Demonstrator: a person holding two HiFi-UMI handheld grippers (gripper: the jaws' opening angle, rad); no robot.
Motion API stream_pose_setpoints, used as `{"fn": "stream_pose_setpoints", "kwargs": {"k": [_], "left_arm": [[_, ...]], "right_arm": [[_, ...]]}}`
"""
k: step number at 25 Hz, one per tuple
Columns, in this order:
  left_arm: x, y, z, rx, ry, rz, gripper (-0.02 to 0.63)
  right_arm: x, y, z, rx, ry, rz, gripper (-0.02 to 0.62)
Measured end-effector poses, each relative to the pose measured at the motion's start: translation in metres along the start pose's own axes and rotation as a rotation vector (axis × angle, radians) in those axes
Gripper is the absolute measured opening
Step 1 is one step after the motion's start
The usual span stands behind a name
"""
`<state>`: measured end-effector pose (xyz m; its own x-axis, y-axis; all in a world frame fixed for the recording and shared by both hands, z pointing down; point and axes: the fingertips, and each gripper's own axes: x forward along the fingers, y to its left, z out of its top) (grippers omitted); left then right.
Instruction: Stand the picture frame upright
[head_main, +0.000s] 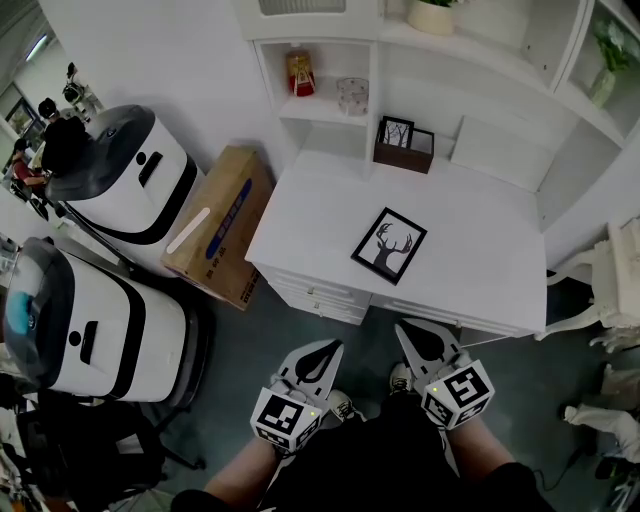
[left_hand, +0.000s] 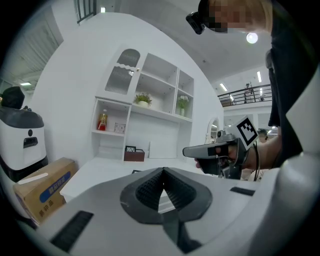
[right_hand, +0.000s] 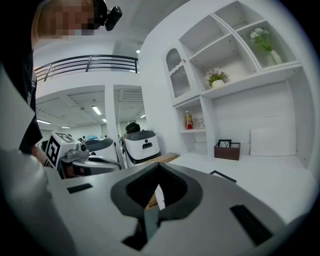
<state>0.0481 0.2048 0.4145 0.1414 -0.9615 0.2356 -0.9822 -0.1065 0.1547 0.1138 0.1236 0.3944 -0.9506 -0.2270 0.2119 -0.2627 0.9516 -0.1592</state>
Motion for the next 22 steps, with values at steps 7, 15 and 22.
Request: {"fn": "stream_pose_setpoints", "kwargs": {"k": [7,15,22], "left_arm": [[-0.002,0.003,0.001,-0.014,-0.012,-0.002,0.005],[-0.009,0.007,0.005,-0.003,-0.027,-0.007,0.005],[-0.003,0.013,0.003,-0.022,-0.023,-0.019,0.005]], "right_arm": [[0.001,0.002,0.000,0.002,0.002,-0.012,0.002],[0.003,0.009,0.000,0.008,0.003,-0.025,0.002],[0.008,0.006,0.002,0.015,0.009,-0.041,0.002]]}}
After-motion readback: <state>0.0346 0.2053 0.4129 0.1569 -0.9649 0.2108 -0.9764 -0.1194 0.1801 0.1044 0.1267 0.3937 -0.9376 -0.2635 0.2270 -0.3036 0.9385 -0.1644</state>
